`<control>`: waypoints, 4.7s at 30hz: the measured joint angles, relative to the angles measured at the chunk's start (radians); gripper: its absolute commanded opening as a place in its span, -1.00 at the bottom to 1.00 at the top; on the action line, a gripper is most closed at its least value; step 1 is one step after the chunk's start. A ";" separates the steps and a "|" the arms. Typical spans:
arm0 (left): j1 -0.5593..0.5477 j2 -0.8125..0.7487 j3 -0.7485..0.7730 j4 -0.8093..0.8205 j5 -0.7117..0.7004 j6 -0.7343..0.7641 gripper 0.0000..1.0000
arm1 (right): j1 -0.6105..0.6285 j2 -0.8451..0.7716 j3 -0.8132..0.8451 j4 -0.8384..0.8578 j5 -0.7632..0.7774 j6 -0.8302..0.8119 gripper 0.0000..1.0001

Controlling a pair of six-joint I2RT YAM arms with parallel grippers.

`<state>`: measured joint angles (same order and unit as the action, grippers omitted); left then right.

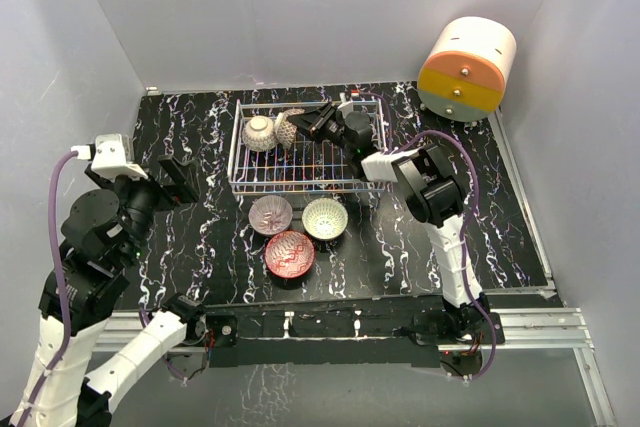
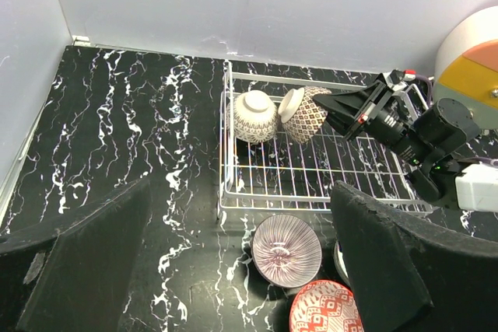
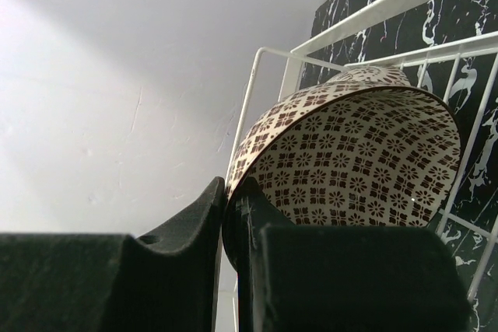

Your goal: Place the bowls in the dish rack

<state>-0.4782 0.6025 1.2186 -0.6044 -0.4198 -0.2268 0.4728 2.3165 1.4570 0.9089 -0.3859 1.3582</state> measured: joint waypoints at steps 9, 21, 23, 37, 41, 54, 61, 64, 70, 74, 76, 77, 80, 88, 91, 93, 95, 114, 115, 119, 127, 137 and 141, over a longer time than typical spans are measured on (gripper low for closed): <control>0.000 -0.002 0.018 -0.005 0.000 0.000 0.94 | 0.004 -0.032 -0.044 -0.012 0.039 0.005 -0.78; 0.000 -0.006 0.028 -0.007 -0.002 0.000 0.94 | 0.008 -0.115 -0.126 -0.085 0.093 -0.017 -0.60; 0.000 -0.009 0.028 -0.008 -0.002 -0.001 0.94 | 0.008 -0.129 -0.139 -0.097 0.103 -0.022 -0.54; 0.000 -0.027 0.031 -0.026 -0.002 -0.006 0.94 | -0.011 -0.207 -0.197 -0.248 0.181 -0.064 0.14; 0.000 -0.029 0.031 -0.025 -0.001 -0.010 0.94 | -0.014 -0.216 -0.197 -0.285 0.193 -0.076 0.15; 0.000 -0.035 0.031 -0.025 -0.001 -0.013 0.94 | -0.017 -0.265 -0.196 -0.497 0.283 -0.165 0.50; 0.000 -0.035 0.031 -0.025 0.001 -0.013 0.94 | -0.018 -0.282 -0.123 -0.662 0.333 -0.251 0.78; 0.000 -0.035 0.031 -0.025 0.002 -0.013 0.94 | -0.018 -0.286 -0.101 -0.716 0.340 -0.289 0.94; 0.000 -0.035 0.029 -0.024 0.003 -0.013 0.94 | -0.018 -0.289 -0.027 -0.834 0.361 -0.391 0.97; 0.000 -0.035 0.024 -0.022 0.005 -0.013 0.94 | -0.016 -0.289 0.051 -0.925 0.369 -0.494 0.97; 0.000 -0.035 0.022 -0.021 0.006 -0.013 0.94 | -0.010 -0.286 0.126 -1.013 0.374 -0.570 0.97; 0.000 -0.035 0.022 -0.021 0.006 -0.013 0.94 | -0.006 -0.280 0.181 -1.064 0.380 -0.610 0.97; 0.000 -0.035 0.016 -0.016 0.006 -0.013 0.94 | 0.020 -0.230 0.393 -1.200 0.424 -0.741 0.98; 0.000 -0.040 -0.013 -0.013 0.005 -0.013 0.94 | 0.204 -0.164 0.636 -1.446 0.657 -1.022 0.99; 0.000 -0.043 -0.017 -0.013 0.005 -0.012 0.94 | 0.244 -0.144 0.636 -1.522 0.704 -1.062 0.98; 0.000 -0.044 -0.017 -0.013 0.005 -0.012 0.94 | 0.247 -0.129 0.634 -1.565 0.742 -1.075 0.98; 0.000 -0.047 -0.018 -0.013 0.005 -0.012 0.94 | 0.241 -0.122 0.627 -1.591 0.777 -1.087 0.99; 0.000 -0.055 -0.038 -0.013 -0.006 -0.012 0.94 | 0.212 -0.095 0.606 -1.611 0.678 -1.151 0.87; 0.000 -0.055 -0.039 -0.013 -0.006 -0.012 0.94 | 0.213 -0.093 0.606 -1.609 0.677 -1.151 0.85; 0.000 -0.054 -0.039 -0.013 -0.006 -0.012 0.94 | 0.213 -0.082 0.606 -1.607 0.676 -1.151 0.80; 0.000 -0.053 -0.039 -0.013 -0.007 -0.012 0.94 | 0.212 -0.058 0.607 -1.596 0.677 -1.151 0.69; 0.000 -0.053 -0.040 -0.013 -0.008 -0.012 0.94 | 0.211 -0.051 0.610 -1.555 0.680 -1.148 0.29; 0.000 -0.053 -0.043 -0.013 -0.008 -0.012 0.94 | 0.208 -0.051 0.610 -1.544 0.681 -1.146 0.03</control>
<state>-0.4782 0.5491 1.1759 -0.6174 -0.4274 -0.2390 0.6807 2.2658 2.0674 -0.6353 0.2955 0.2119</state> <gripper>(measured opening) 0.970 0.616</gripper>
